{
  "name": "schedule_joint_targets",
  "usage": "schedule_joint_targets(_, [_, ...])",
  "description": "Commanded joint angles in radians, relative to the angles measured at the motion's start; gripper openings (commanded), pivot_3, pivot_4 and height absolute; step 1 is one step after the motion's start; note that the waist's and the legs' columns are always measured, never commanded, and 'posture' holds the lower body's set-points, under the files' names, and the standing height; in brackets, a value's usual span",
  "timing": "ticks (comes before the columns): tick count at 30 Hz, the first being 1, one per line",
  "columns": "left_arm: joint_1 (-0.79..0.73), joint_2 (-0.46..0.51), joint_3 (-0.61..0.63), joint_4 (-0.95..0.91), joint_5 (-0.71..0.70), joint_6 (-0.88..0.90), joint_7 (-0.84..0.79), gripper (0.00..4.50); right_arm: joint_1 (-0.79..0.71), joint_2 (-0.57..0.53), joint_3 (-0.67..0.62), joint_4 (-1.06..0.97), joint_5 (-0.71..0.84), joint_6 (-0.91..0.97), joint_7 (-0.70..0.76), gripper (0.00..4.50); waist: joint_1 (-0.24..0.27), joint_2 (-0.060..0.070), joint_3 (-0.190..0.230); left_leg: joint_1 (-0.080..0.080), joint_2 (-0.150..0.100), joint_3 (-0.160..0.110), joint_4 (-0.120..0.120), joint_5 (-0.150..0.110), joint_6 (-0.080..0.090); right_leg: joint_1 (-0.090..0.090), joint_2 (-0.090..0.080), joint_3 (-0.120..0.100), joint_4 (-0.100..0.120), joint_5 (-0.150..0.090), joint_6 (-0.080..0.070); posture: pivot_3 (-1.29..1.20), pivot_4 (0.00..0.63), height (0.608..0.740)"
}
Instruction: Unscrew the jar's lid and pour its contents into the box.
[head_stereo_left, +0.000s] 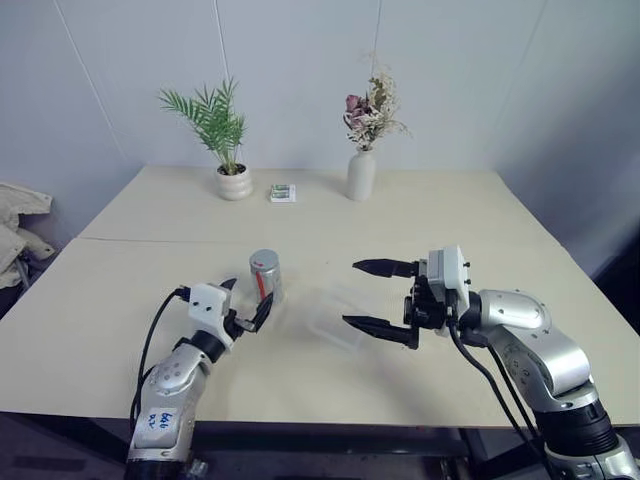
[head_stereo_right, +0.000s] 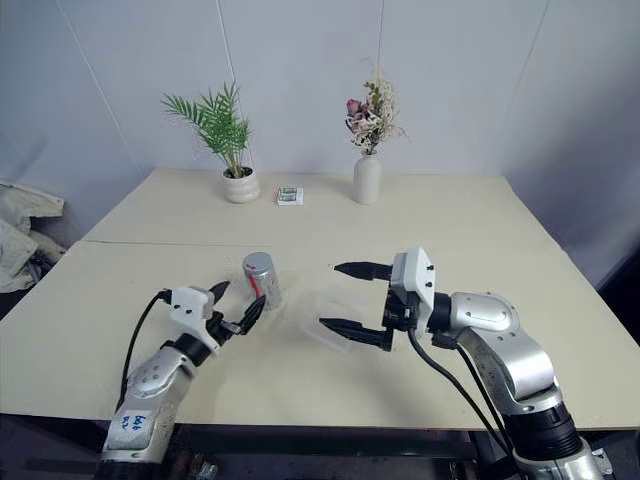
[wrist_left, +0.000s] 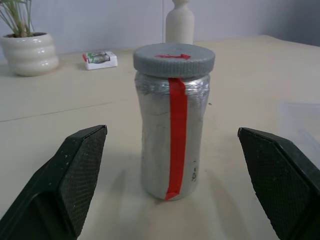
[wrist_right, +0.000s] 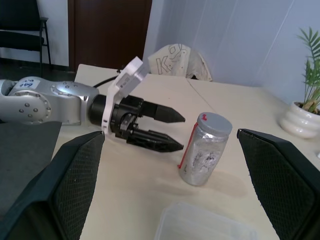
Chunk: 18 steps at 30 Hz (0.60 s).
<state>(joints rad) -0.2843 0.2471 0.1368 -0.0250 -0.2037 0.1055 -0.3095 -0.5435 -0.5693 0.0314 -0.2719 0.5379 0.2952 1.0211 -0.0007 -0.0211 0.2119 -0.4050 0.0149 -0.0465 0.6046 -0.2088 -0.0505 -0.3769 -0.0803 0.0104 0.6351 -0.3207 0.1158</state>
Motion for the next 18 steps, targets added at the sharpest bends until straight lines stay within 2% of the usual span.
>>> schedule_joint_targets(1, [-0.033, -0.002, 0.005, 0.023, 0.003, -0.05, 0.0, 4.48, -0.019, 0.0, -0.018, -0.031, 0.017, 0.002, -0.004, 4.5, -0.002, 0.0, 0.0, 0.0, 0.0, 0.0, 0.0, 0.0, 0.0, 0.0, 0.0, 0.0, 0.0, 0.0, 0.0, 0.0, 0.15, 0.74])
schedule_joint_targets(18, [-0.251, -0.013, -0.04, 0.37, 0.064, -0.225, -0.016, 4.48, -0.016, 0.038, -0.006, -0.062, 0.004, 0.0, -0.051, 4.5, -0.001, 0.0, 0.0, 0.0, 0.0, 0.0, 0.0, 0.0, 0.0, 0.0, 0.0, 0.0, -0.001, 0.0, 0.0, 0.0, 0.15, 0.74])
